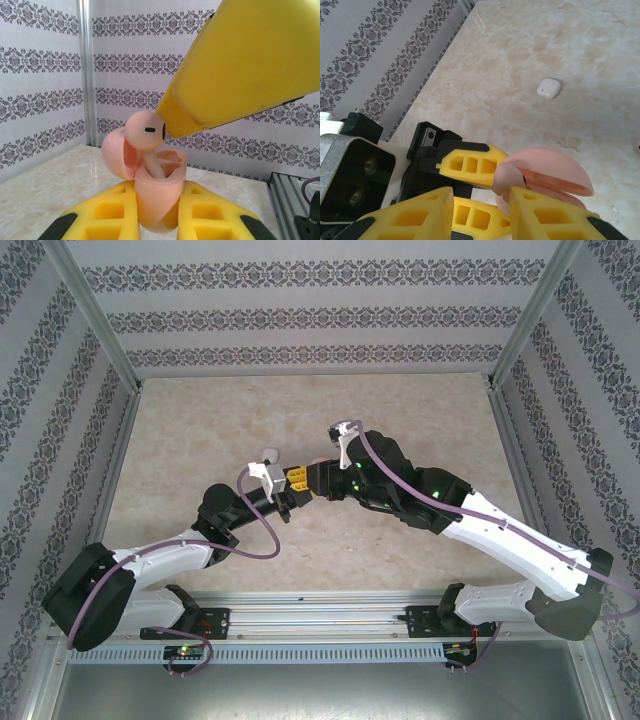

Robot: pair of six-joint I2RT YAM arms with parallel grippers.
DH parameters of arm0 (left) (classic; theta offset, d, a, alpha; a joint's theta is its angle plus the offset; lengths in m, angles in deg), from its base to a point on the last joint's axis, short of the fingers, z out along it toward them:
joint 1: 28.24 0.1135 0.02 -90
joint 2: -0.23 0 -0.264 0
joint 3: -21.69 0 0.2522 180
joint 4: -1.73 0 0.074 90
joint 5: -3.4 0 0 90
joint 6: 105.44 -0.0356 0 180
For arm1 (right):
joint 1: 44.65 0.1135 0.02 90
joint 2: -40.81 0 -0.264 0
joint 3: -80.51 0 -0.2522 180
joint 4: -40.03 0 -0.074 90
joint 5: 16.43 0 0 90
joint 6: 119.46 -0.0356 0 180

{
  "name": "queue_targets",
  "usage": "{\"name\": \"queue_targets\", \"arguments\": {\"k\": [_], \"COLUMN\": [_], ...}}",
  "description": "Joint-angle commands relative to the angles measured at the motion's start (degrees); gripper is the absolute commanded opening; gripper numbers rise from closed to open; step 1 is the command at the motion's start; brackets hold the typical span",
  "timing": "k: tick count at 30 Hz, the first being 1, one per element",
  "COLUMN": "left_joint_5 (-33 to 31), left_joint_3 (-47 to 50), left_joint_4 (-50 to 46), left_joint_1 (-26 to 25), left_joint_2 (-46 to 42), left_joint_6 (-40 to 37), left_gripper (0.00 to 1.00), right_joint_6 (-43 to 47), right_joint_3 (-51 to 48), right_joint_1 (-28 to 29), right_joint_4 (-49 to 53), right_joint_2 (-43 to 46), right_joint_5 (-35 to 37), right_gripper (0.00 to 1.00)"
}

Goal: Insert the wireless bluetooth earbuds into the charging case

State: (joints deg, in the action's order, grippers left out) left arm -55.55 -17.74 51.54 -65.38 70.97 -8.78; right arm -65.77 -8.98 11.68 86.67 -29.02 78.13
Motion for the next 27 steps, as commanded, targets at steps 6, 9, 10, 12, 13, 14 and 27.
{"name": "queue_targets", "arguments": {"k": [6, 9, 10, 12, 13, 14, 27], "left_joint_5": [-0.22, -0.29, -0.22, -0.24, -0.24, -0.2, -0.18], "left_joint_3": [-1.03, -0.93, -0.95, -0.79, -0.78, -0.78, -0.37], "left_joint_4": [0.41, 0.33, 0.33, 0.29, 0.26, 0.24, -0.46], "left_joint_1": [-0.21, -0.21, -0.21, -0.21, -0.21, -0.21, -0.2], "left_joint_2": [-1.25, -1.26, -1.31, -1.31, -1.32, -1.38, -1.86], "left_joint_6": [0.64, 0.46, 0.46, 0.38, 0.38, 0.35, -0.41], "left_gripper": [0.0, 0.0, 0.0, 0.0, 0.0, 0.0, 0.0], "right_joint_6": [-1.29, -1.88, -2.07, -2.5, -2.69, -2.91, -3.42], "right_joint_3": [0.85, 1.53, 1.79, 2.58, 2.99, 3.56, 11.8], "right_joint_1": [-0.53, -0.53, -0.61, -0.63, -0.66, -0.61, -0.77], "right_joint_4": [0.86, 2.18, 2.63, 3.81, 4.21, 4.74, 13.86], "right_joint_2": [1.72, 1.66, 1.55, 1.14, 0.95, 0.62, -5.55], "right_joint_5": [0.17, 1.32, 1.64, 2.22, 2.42, 2.43, 5.39], "right_gripper": [0.35, 0.35, 0.35, 0.36, 0.36, 0.37, 0.37]}}
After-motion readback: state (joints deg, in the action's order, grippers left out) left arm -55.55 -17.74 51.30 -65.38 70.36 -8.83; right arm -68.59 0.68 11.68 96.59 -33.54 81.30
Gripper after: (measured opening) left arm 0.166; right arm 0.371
